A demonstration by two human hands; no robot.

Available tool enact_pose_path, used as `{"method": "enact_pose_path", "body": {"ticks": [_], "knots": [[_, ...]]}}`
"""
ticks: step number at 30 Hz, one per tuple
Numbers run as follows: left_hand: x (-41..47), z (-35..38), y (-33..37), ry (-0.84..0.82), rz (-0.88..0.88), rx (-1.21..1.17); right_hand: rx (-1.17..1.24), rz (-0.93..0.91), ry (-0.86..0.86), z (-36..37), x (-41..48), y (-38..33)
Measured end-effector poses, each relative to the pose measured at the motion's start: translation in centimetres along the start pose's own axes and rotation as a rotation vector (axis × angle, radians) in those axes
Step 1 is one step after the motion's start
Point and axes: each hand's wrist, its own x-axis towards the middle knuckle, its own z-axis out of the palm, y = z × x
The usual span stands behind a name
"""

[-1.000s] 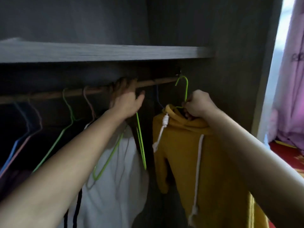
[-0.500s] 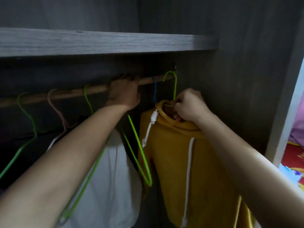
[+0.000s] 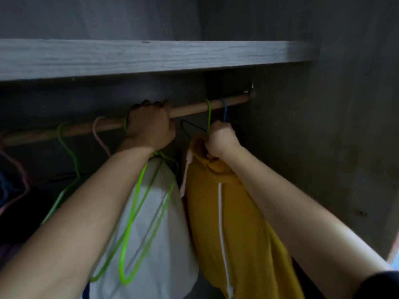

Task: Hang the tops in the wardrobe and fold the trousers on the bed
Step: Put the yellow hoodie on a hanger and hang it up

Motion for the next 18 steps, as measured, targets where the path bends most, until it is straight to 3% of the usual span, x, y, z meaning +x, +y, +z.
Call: {"method": "enact_pose_path", "body": {"ticks": [4, 10, 14, 18], "knots": [[0.0, 0.2, 0.4, 0.024, -0.035, 0.012, 0.103, 0.028, 0.013, 1.6, -0.5, 1.8], [-1.2, -0.5, 0.8, -0.029, -0.063, -0.088, 0.033, -0.008, 0.042, 0.6, -5.4, 3.0], [-3.9, -2.3, 0.9, -0.073, -0.094, -0.328, -0.052, 0.025, 0.149, -0.6, -10.6, 3.2], [-10.1, -5.3, 2.8, 0.082, -0.019, -0.593, -0.008, 0.110, 0.254, -1.5, -17.6, 4.3]]}}
